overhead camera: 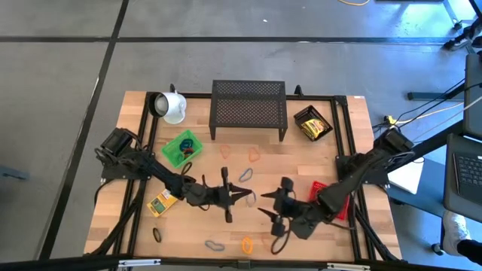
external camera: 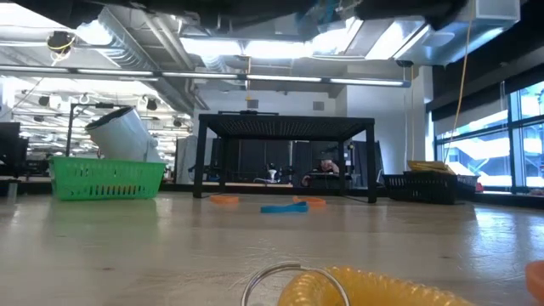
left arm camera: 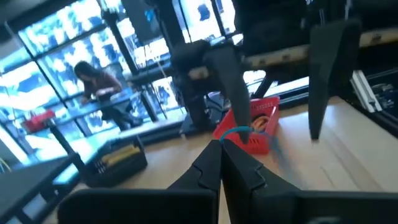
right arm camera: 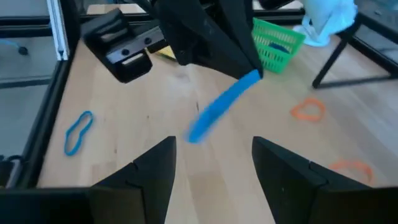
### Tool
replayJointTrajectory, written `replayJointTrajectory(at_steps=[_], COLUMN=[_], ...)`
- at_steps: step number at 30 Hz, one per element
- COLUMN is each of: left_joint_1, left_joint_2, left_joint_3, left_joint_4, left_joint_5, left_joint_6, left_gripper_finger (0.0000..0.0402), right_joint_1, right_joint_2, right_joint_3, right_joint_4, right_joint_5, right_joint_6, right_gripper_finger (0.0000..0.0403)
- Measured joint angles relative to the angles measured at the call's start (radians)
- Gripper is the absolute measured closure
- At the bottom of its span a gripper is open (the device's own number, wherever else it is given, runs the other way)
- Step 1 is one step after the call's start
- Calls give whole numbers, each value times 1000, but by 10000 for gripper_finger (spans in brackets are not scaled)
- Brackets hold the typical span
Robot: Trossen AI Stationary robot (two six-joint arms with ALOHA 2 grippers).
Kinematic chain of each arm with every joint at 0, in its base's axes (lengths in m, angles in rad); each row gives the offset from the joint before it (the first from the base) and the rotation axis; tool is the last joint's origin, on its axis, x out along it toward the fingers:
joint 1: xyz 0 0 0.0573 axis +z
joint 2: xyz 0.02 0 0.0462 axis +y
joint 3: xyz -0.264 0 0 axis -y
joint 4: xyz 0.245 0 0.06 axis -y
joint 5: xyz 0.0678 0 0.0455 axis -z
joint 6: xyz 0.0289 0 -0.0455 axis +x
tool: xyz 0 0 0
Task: Pick & Place Office Desk Supplies
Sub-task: Put the bottom left blue rubber band into the red bin
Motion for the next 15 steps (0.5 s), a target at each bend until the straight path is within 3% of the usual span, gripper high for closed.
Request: replayJointTrajectory(at_steps=[8, 15], left_joint_1=[0, 0], left_joint_2=[0, 0], left_joint_3=[0, 0], left_joint_4=[2, 3], left_joint_5=[28, 25], left_joint_6=[76, 78], left_gripper_finger=[399, 399], right_joint_1=[-83, -131], right_joint_2=[63, 69], right_joint_3=[0, 0], right_joint_4=[167, 229], right_joint_5=[-135, -263], right_joint_6=[-216, -202], right_gripper_finger=[191, 191])
